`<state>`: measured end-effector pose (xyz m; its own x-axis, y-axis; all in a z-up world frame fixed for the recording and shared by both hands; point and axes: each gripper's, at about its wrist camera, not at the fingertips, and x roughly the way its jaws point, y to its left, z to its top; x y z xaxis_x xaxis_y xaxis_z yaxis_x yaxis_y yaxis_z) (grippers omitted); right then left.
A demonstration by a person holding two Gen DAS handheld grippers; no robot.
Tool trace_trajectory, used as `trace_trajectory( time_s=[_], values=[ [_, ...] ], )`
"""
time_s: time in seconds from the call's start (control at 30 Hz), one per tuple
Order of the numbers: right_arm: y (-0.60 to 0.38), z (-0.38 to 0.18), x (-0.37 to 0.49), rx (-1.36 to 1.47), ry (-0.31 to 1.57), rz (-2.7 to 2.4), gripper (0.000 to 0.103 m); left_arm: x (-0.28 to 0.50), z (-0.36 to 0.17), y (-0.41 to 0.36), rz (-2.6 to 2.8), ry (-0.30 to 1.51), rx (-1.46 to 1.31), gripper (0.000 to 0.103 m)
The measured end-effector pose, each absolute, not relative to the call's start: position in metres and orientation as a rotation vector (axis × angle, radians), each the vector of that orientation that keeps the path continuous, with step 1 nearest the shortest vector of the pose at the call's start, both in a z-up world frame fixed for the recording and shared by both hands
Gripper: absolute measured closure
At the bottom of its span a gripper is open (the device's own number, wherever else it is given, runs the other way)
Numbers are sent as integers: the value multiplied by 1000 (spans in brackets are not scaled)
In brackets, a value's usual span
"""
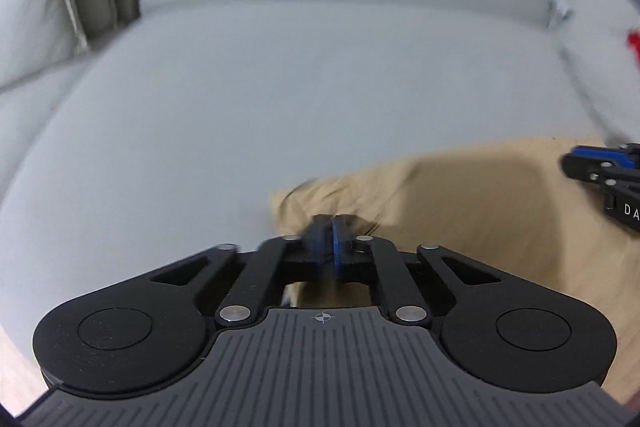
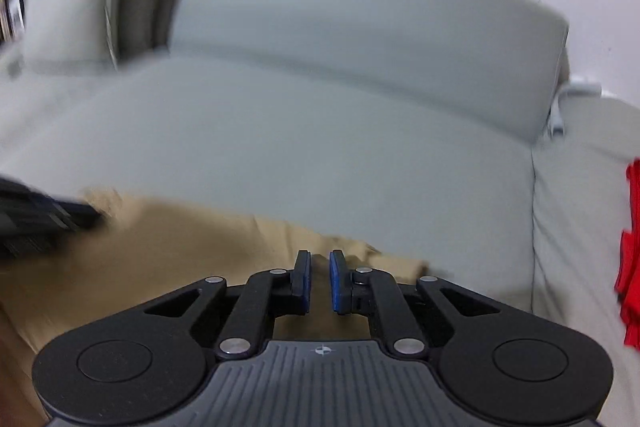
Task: Fold clothes
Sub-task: 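Open both grippers and smooth the top of the folded jacket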
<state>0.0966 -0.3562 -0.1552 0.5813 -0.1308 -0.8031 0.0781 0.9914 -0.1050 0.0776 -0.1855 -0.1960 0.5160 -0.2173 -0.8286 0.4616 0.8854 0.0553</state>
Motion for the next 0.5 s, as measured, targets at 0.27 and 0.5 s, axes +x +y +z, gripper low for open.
trace_trajectory(
  time_s=[0.27, 0.5],
  values=[
    [-406, -146, 68, 112, 980, -241, 95, 80, -186, -166, -417, 987, 178, 95],
    [-422, -98, 41, 162, 931, -236, 84, 54, -138, -129, -418, 994, 118, 81]
  ],
)
